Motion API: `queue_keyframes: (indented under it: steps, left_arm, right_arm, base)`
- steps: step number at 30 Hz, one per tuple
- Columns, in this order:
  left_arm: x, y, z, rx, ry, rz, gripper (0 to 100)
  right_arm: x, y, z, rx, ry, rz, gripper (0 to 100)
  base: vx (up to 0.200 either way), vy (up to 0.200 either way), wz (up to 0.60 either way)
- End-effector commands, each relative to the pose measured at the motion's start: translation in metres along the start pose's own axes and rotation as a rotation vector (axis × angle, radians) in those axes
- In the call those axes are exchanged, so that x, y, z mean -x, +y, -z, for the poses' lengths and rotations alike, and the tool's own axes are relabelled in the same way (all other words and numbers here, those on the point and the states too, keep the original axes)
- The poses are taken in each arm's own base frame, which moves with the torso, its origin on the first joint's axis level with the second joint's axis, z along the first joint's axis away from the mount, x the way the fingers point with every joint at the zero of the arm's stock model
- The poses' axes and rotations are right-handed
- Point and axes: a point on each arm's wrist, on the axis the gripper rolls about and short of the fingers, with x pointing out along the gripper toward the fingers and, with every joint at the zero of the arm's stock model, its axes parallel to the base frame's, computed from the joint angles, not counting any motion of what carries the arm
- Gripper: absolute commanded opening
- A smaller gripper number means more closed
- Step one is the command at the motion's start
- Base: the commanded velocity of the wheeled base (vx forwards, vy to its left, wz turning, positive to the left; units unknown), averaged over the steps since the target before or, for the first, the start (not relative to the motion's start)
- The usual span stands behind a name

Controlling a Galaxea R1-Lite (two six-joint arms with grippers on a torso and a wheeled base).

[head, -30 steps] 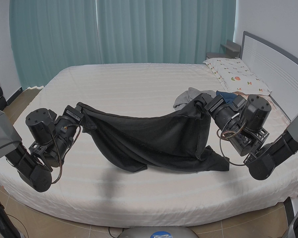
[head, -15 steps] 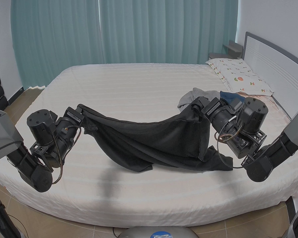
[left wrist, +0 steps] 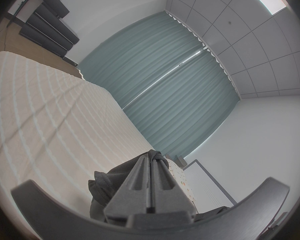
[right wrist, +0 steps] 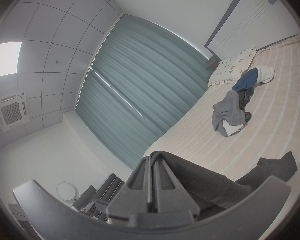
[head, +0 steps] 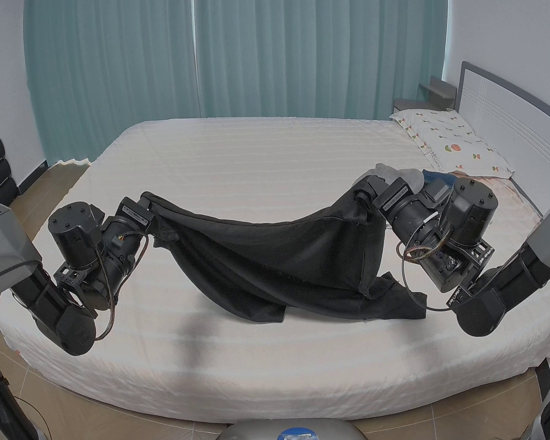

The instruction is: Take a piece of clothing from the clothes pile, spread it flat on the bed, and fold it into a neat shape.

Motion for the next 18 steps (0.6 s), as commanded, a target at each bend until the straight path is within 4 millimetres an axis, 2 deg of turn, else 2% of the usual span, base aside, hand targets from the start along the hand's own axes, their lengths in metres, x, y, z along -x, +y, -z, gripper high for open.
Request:
queue_keyframes:
  steps: [1, 5, 8, 10, 14, 16, 17, 18]
  left_arm:
    - [0.005, 0.002, 0.004, -0.003, 0.020, -0.014, 0]
    - [0.020, 0.005, 0.007, -0.010, 0.059, -0.032, 0]
    - [0.030, 0.007, 0.019, -0.014, 0.113, -0.047, 0]
    - [0.033, 0.005, 0.023, -0.021, 0.127, -0.045, 0]
    - [0.041, -0.007, 0.014, -0.044, 0.112, -0.011, 0]
    - [0.053, -0.007, 0.015, -0.088, 0.141, -0.014, 0]
    - [0.053, -0.007, 0.015, -0.088, 0.141, -0.014, 0]
    - [0.065, -0.008, 0.017, -0.138, 0.163, -0.010, 0]
  right_arm:
    - [0.003, -0.001, 0.001, 0.004, 0.008, 0.007, 0]
    - [0.003, -0.002, 0.001, 0.042, 0.010, 0.011, 0]
    - [0.007, -0.007, 0.006, 0.096, 0.024, 0.031, 0]
    - [0.022, -0.009, 0.009, 0.112, 0.054, 0.041, 0]
    - [0.053, -0.004, -0.001, 0.113, 0.068, 0.037, 0]
    - [0.066, 0.004, -0.014, 0.109, 0.045, 0.021, 0]
    - [0.066, 0.004, -0.014, 0.109, 0.045, 0.021, 0]
    - [0.080, 0.015, -0.030, 0.103, 0.014, -0.011, 0]
  base:
    - [-0.200, 0.000, 0.00]
    - [-0.200, 0.000, 0.00]
    - [-0.200, 0.000, 0.00]
    - [-0.200, 0.000, 0.00]
    - [-0.200, 0.000, 0.00]
    - [-0.200, 0.000, 0.00]
    - [-0.200, 0.000, 0.00]
    - [-0.200, 0.000, 0.00]
